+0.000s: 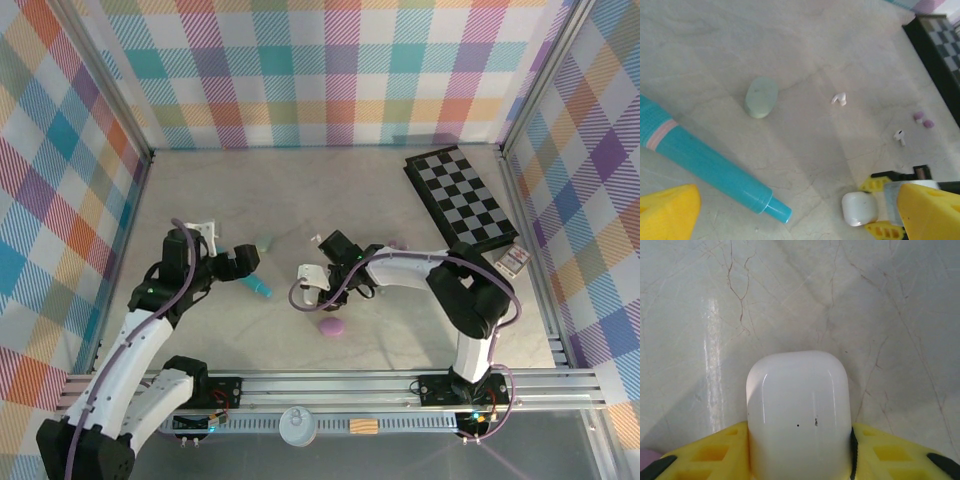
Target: Insert the wireless bluetooth earbuds into the charging case
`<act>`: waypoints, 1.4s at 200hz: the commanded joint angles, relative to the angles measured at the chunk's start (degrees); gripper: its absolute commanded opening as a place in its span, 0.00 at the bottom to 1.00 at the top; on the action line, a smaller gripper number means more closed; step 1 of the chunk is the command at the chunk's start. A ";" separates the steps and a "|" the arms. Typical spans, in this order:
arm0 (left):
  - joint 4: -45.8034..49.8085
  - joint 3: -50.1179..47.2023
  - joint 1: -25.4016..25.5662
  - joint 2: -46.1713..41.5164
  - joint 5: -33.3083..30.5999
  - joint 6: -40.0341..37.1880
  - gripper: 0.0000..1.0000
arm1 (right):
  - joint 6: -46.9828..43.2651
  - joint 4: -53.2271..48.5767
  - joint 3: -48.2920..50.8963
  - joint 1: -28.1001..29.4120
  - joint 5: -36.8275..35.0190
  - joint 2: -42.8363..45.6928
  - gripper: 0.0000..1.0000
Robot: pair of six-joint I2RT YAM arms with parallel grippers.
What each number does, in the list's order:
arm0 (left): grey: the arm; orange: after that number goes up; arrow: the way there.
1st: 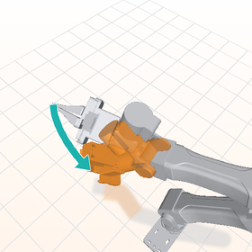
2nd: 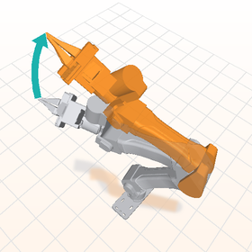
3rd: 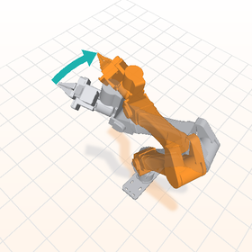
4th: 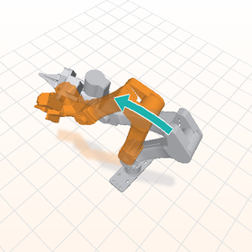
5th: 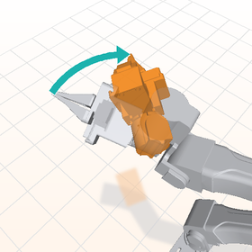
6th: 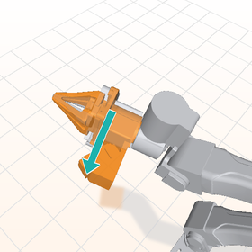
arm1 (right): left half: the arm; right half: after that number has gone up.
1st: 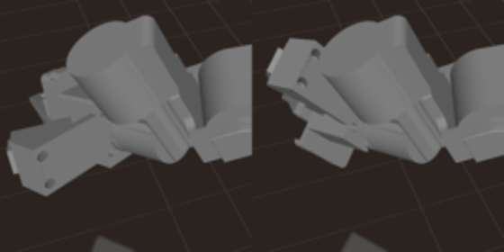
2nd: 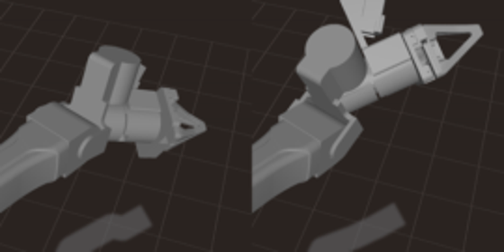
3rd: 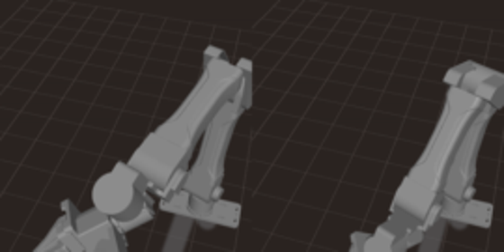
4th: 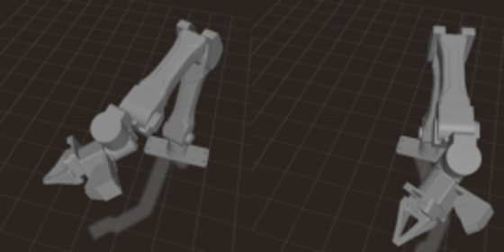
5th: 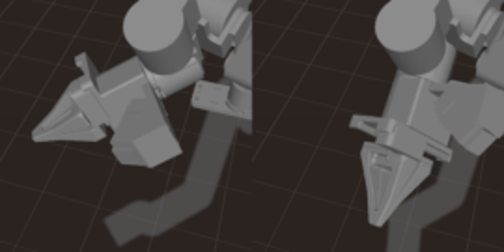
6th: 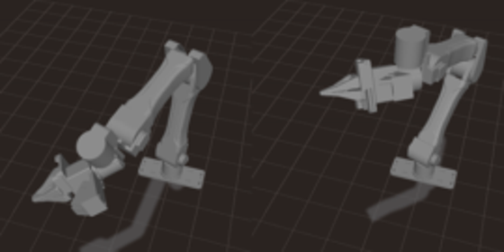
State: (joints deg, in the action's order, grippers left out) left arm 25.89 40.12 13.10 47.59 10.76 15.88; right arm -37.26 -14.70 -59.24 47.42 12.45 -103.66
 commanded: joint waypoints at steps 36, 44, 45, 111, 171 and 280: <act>-19.50 -5.47 1.24 4.24 16.32 10.74 1.00 | 2.39 6.37 4.49 -2.35 -4.42 12.05 0.35; -23.12 -6.34 1.77 5.12 18.49 13.10 1.00 | 2.83 7.44 5.28 -2.50 -4.79 13.78 0.35; -23.63 -6.49 1.81 5.26 18.80 13.46 1.00 | 2.90 7.51 5.37 -2.50 -4.75 13.98 0.35; -39.61 -7.34 12.23 17.10 31.89 22.00 0.83 | 4.65 9.81 7.12 -2.77 -4.34 23.06 0.33; -54.11 -7.16 16.86 24.59 31.92 28.57 0.53 | 5.68 10.43 7.55 -2.76 -1.92 25.60 0.32; -57.15 -4.99 18.87 28.59 31.22 30.17 0.36 | 7.72 14.70 9.47 -2.77 -2.15 27.19 0.28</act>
State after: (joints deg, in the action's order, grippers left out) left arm -28.64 32.93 30.81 75.16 41.04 45.67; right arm -30.63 -2.72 -50.65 44.56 9.17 -77.69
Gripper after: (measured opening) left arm 0.359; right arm 0.416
